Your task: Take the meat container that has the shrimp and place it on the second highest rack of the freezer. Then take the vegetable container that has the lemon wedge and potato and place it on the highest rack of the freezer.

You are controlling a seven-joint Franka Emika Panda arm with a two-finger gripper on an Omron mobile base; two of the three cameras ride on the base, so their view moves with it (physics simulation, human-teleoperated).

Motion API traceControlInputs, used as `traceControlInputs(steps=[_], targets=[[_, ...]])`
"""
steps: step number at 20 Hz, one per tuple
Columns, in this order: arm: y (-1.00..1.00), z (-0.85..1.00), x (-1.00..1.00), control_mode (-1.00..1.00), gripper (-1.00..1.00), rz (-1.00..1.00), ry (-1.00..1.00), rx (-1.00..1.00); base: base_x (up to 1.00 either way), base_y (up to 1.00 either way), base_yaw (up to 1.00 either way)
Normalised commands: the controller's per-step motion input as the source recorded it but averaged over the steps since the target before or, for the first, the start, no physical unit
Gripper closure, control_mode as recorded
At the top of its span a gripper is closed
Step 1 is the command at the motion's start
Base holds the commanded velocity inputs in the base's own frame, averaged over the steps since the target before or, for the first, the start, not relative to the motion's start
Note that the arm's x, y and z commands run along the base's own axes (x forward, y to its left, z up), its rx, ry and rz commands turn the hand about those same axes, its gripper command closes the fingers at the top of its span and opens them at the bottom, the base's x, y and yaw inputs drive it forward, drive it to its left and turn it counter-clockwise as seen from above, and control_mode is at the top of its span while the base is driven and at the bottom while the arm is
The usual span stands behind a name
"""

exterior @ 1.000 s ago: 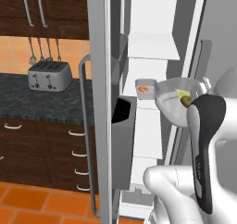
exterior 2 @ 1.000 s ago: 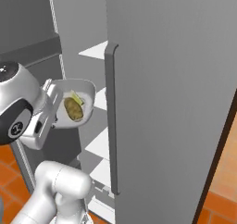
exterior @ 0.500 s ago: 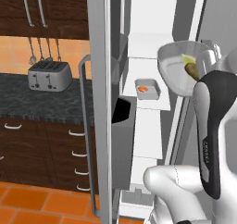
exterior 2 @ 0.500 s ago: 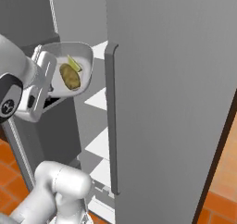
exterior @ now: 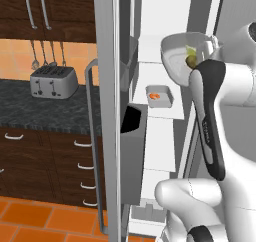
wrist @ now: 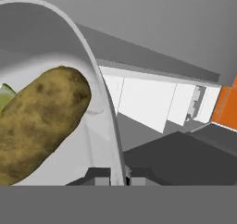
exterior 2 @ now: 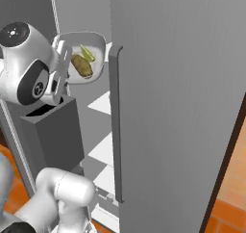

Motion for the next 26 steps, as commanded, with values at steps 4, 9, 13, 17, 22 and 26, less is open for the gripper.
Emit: traceControlInputs(steps=[4, 9, 13, 17, 22, 26], targets=[[0.00, 0.01, 0.79, -1.00, 1.00, 0.00, 0.00, 0.00, 0.00, 0.00, 0.00], [0.00, 0.04, 0.63, -1.00, 1.00, 0.01, 0.00, 0.00, 0.00, 0.00, 0.00], [0.11, 0.04, 0.06, -1.00, 1.00, 0.03, -0.05, 0.00, 0.00, 0.00, 0.00], [0.09, 0.01, -0.14, -1.00, 1.00, 0.02, -0.08, -0.01, 0.00, 0.00, 0.00], [-0.12, 0.00, 0.65, -1.00, 1.00, 0.00, 0.00, 0.00, 0.00, 0.00, 0.00], [-0.01, 0.09, 0.95, -1.00, 1.00, 0.00, 0.01, 0.00, 0.00, 0.00, 0.00]])
